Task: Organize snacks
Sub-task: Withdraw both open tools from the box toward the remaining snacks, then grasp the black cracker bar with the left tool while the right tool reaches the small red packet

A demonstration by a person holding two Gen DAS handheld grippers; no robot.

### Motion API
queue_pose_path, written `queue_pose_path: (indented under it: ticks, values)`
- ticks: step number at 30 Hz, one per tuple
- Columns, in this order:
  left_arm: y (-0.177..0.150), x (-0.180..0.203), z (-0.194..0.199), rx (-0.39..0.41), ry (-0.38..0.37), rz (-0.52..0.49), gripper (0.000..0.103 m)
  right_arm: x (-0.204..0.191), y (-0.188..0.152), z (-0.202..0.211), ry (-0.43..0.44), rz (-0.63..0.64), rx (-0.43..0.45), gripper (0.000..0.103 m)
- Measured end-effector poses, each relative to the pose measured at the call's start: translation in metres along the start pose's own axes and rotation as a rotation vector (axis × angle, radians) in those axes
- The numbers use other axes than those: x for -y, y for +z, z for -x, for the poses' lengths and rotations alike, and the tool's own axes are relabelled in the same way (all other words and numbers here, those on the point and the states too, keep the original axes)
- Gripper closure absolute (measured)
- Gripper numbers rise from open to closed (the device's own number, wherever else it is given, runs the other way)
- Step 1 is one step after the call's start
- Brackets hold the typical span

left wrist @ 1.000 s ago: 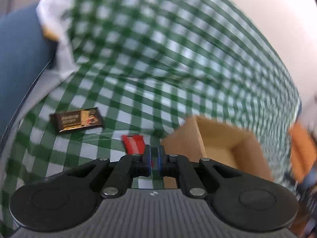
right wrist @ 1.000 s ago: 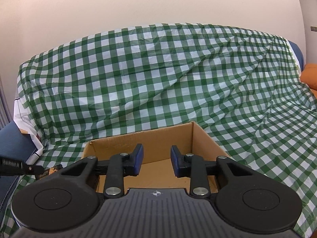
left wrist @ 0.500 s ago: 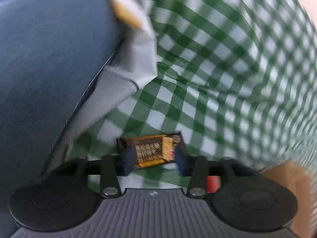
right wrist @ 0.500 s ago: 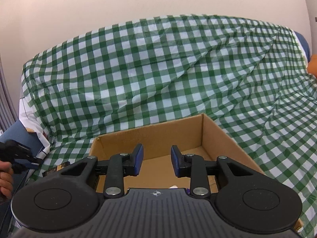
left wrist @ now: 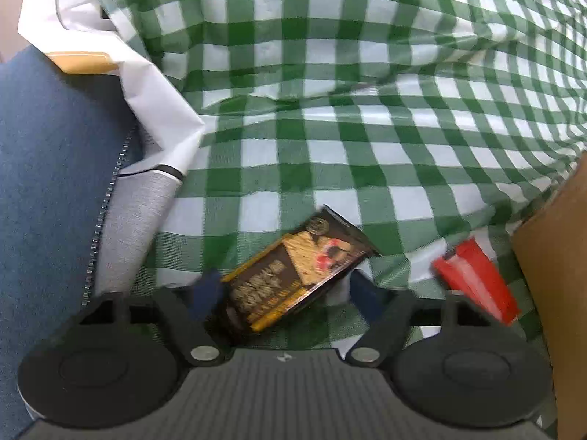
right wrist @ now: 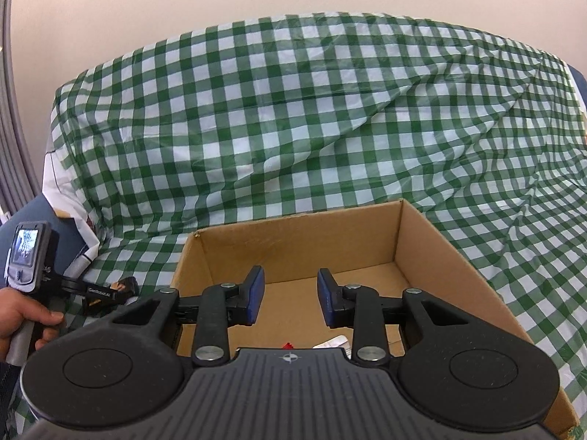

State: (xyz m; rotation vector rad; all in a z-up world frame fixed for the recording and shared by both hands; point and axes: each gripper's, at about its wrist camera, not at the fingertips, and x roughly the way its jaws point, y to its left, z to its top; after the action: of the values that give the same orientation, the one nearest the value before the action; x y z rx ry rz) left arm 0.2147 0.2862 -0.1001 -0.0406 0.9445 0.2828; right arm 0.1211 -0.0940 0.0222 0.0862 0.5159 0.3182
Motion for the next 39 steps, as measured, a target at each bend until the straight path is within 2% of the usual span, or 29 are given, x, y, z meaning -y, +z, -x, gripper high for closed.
queue_pose_path:
  ticks: [2,3,4,5,9,10,14,17,19,21,23,24,25,28,30,32,37,39]
  values:
    - [0.004,-0.013,0.004,-0.008,-0.028,0.075,0.065,-0.003,0.0,-0.002,0.009,0.013,-0.008,0.069]
    - [0.007,-0.018,0.005,-0.009,-0.053,0.115,0.072,-0.006,0.0,-0.002,0.014,0.022,-0.01,0.069]
    - [0.009,-0.023,0.007,-0.016,-0.075,0.154,0.088,-0.009,-0.001,-0.002,0.019,0.032,-0.012,0.069]
    - [0.01,-0.029,0.008,-0.031,-0.089,0.189,0.098,-0.011,-0.001,-0.002,0.023,0.043,-0.011,0.069]
    - [0.01,-0.039,0.008,-0.063,-0.1,0.273,0.098,-0.025,-0.001,0.002,0.066,0.113,-0.014,0.069]
    - [0.012,-0.042,0.008,-0.059,-0.106,0.289,0.094,-0.03,0.001,0.003,0.08,0.132,-0.02,0.069]
    - [0.013,-0.051,0.012,-0.044,-0.145,0.328,0.067,-0.072,0.018,-0.003,0.154,0.156,-0.097,0.069]
    - [0.015,-0.049,0.012,-0.036,-0.158,0.328,0.062,-0.126,0.027,-0.03,0.183,0.2,-0.203,0.068]
    - [0.016,-0.05,0.012,-0.032,-0.153,0.331,0.062,-0.157,0.027,-0.054,0.198,0.202,-0.241,0.068]
    - [0.016,-0.052,0.012,-0.03,-0.149,0.338,0.057,-0.183,0.02,-0.082,0.161,0.221,-0.268,0.068]
    - [0.014,-0.054,0.013,-0.025,-0.147,0.346,0.045,-0.201,0.009,-0.115,0.105,0.251,-0.323,0.068]
    - [0.013,-0.055,0.013,-0.022,-0.147,0.349,0.043,-0.208,0.002,-0.134,0.077,0.264,-0.356,0.068]
    - [0.012,-0.055,0.012,-0.018,-0.147,0.35,0.042,-0.214,-0.004,-0.149,0.06,0.282,-0.381,0.068]
    - [0.01,-0.05,0.007,-0.024,-0.165,0.335,0.041,-0.226,-0.022,-0.189,0.006,0.348,-0.442,0.057]
    - [0.011,-0.042,0.007,-0.015,-0.153,0.292,0.038,-0.227,-0.031,-0.206,-0.036,0.365,-0.47,0.057]
    - [0.012,-0.033,0.007,-0.005,-0.135,0.242,0.028,-0.226,-0.036,-0.216,-0.07,0.376,-0.478,0.057]
    - [0.01,-0.023,0.002,-0.007,-0.084,0.172,0.025,-0.221,-0.042,-0.226,-0.081,0.364,-0.493,0.056]
    - [0.009,-0.025,0.0,-0.015,-0.073,0.174,0.025,-0.218,-0.043,-0.225,-0.082,0.35,-0.485,0.071]
